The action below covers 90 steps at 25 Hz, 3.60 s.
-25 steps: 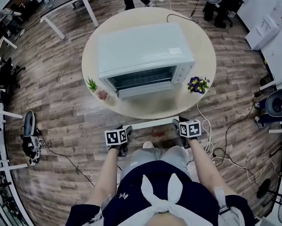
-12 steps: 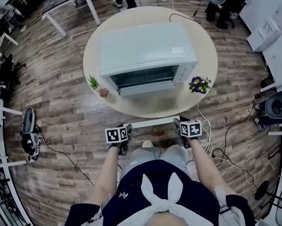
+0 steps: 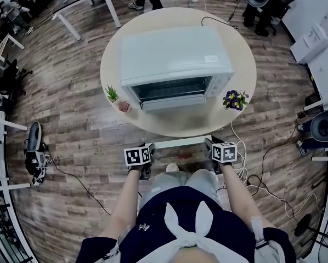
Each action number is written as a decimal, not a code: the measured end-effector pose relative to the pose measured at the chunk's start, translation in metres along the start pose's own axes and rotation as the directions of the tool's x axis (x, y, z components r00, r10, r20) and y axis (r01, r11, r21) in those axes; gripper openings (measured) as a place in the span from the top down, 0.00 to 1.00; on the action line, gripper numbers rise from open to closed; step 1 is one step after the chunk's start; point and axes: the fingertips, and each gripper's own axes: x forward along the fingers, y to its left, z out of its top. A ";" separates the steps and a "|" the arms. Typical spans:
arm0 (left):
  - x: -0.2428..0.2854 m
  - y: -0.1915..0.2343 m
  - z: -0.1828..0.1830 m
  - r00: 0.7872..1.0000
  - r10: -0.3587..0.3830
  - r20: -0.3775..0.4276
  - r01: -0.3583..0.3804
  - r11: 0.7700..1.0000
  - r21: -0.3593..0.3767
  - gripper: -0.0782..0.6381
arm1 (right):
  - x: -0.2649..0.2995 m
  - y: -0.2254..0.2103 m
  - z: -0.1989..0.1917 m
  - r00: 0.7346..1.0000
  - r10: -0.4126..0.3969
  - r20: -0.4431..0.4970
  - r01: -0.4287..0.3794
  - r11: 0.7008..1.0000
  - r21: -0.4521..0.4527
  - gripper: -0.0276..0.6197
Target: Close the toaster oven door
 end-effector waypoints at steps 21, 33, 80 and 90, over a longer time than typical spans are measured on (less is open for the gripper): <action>-0.016 -0.006 0.008 0.999 -0.012 0.050 0.013 1.000 -0.024 0.62 | -0.014 0.006 0.007 0.996 0.045 0.077 -0.049 0.998 0.048 0.74; -0.030 -0.011 0.015 0.995 -0.034 0.098 0.038 0.998 -0.040 0.62 | -0.037 0.007 0.014 0.976 0.078 0.202 -0.100 0.990 0.100 0.73; -0.071 -0.028 0.048 0.973 -0.074 0.217 0.090 0.994 -0.066 0.62 | -0.036 0.039 0.027 0.978 0.059 0.202 -0.051 0.998 -0.041 0.79; -0.085 -0.031 0.058 0.937 -0.098 0.334 0.115 0.993 -0.032 0.62 | -0.047 0.044 0.038 0.973 0.065 0.222 -0.065 0.998 -0.008 0.80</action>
